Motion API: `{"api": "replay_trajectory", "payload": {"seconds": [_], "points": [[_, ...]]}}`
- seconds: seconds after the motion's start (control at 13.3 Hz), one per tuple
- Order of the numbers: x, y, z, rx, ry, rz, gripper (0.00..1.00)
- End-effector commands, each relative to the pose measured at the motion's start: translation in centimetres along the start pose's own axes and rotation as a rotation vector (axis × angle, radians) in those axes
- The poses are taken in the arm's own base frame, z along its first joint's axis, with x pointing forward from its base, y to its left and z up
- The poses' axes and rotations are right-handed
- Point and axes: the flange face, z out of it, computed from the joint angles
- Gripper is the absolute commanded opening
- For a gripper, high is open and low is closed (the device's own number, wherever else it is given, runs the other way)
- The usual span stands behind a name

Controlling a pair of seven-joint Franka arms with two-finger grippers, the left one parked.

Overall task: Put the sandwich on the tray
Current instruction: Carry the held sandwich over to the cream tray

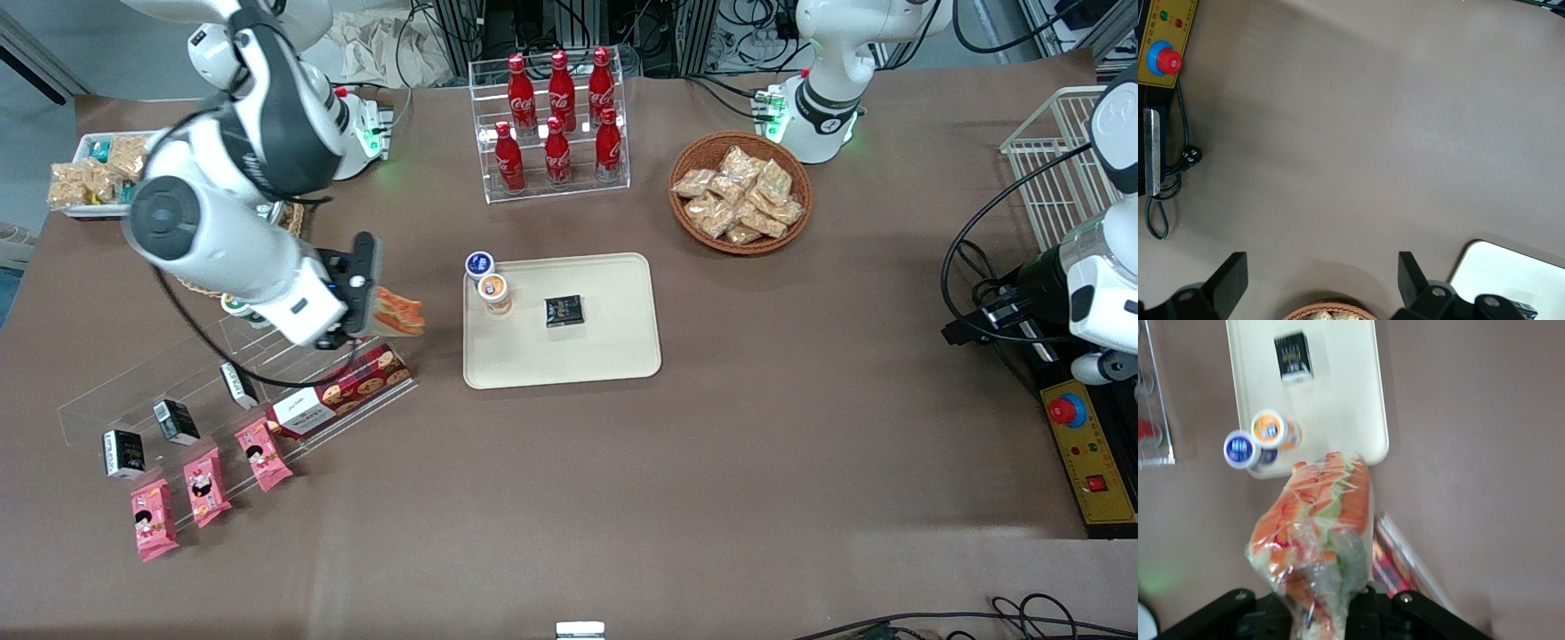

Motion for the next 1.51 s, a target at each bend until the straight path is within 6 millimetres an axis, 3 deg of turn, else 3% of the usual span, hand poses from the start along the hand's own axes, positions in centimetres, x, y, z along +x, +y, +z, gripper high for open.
{"api": "replay_trajectory", "payload": {"seconds": [0.0,0.38,0.53,0.83,1.43], "points": [[4.1,-0.1,3.7,0.008,0.024,-0.005,0.00],[8.6,-0.5,7.7,-0.057,0.005,0.006,0.00],[9.1,-0.1,9.4,-0.093,0.005,0.002,0.00],[13.0,-2.2,14.0,-0.135,0.009,-0.004,0.00],[17.4,-2.4,23.5,-0.249,0.087,0.026,0.00]]}}
